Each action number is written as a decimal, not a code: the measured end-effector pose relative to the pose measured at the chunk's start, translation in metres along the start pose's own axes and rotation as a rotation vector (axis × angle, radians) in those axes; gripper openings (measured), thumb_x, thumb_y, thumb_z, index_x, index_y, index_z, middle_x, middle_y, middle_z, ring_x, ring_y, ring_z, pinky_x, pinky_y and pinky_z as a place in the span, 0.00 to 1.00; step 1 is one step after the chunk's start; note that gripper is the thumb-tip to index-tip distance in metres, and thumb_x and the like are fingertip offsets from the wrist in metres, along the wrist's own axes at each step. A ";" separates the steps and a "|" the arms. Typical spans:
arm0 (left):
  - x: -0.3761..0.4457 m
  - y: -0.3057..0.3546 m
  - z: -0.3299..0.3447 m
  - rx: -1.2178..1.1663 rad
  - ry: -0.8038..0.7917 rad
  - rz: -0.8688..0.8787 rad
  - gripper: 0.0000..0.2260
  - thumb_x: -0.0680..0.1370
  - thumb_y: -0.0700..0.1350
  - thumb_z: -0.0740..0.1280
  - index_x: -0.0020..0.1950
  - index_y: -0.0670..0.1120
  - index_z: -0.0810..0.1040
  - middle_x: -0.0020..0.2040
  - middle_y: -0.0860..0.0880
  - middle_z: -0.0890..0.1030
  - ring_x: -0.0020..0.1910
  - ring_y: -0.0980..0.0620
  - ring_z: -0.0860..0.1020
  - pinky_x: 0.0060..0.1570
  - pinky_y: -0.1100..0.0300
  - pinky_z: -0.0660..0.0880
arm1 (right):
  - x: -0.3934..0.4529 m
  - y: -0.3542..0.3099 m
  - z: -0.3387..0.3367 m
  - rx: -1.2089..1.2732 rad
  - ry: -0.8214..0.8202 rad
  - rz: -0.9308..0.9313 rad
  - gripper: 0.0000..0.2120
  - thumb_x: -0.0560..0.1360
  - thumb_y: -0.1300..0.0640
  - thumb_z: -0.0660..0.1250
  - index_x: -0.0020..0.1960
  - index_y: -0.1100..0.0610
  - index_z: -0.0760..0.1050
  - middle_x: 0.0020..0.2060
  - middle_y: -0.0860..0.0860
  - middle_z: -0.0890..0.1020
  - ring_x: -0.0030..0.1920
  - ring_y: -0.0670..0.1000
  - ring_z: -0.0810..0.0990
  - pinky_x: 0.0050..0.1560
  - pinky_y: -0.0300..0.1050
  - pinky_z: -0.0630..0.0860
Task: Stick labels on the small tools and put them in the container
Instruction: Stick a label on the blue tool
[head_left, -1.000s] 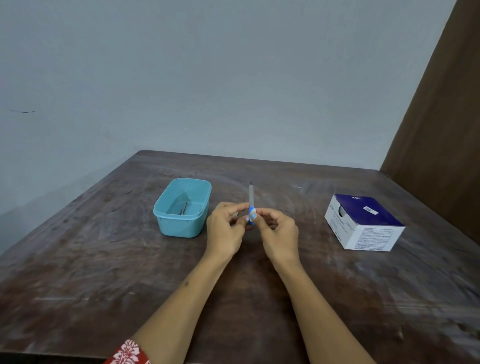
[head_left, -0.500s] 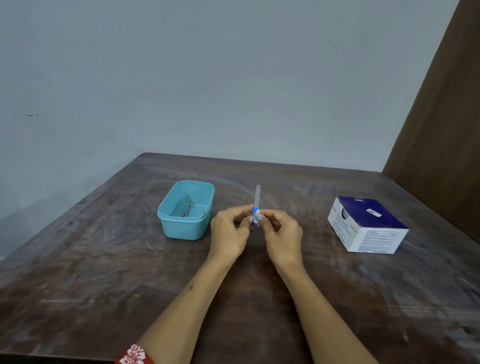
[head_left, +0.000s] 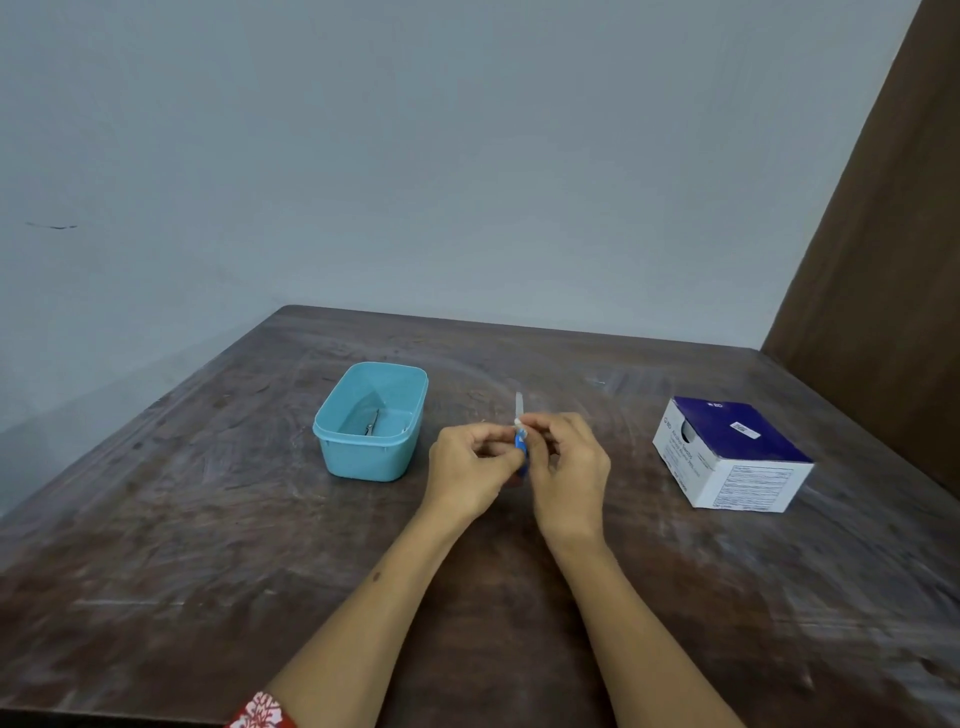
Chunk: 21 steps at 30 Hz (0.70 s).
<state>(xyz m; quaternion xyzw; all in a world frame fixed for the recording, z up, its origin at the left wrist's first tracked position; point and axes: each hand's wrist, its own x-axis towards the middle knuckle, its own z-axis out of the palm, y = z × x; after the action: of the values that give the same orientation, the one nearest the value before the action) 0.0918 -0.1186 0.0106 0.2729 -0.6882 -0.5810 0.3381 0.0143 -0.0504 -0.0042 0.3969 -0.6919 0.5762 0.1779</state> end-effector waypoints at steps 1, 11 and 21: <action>0.000 0.002 0.000 0.001 -0.017 -0.030 0.10 0.70 0.33 0.70 0.49 0.42 0.83 0.38 0.43 0.84 0.37 0.50 0.83 0.38 0.60 0.81 | 0.001 0.001 0.000 -0.016 0.002 -0.002 0.07 0.73 0.69 0.67 0.48 0.62 0.81 0.42 0.52 0.80 0.40 0.43 0.77 0.42 0.27 0.72; -0.001 0.007 -0.004 0.029 -0.013 -0.101 0.08 0.70 0.34 0.71 0.48 0.42 0.83 0.41 0.43 0.84 0.40 0.49 0.83 0.40 0.59 0.81 | -0.001 0.003 0.002 -0.087 -0.066 -0.082 0.08 0.73 0.71 0.65 0.46 0.63 0.80 0.42 0.54 0.79 0.39 0.47 0.77 0.43 0.25 0.69; -0.004 0.008 -0.003 -0.055 -0.139 -0.187 0.07 0.71 0.30 0.69 0.47 0.36 0.81 0.40 0.39 0.83 0.35 0.48 0.82 0.35 0.59 0.81 | 0.000 0.006 0.000 -0.091 -0.022 0.005 0.08 0.74 0.69 0.64 0.47 0.62 0.80 0.44 0.54 0.79 0.40 0.50 0.78 0.41 0.34 0.71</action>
<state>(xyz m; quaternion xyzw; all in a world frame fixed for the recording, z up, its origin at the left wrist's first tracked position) 0.0968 -0.1155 0.0184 0.2856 -0.6652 -0.6462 0.2415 0.0093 -0.0501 -0.0078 0.3930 -0.7202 0.5403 0.1869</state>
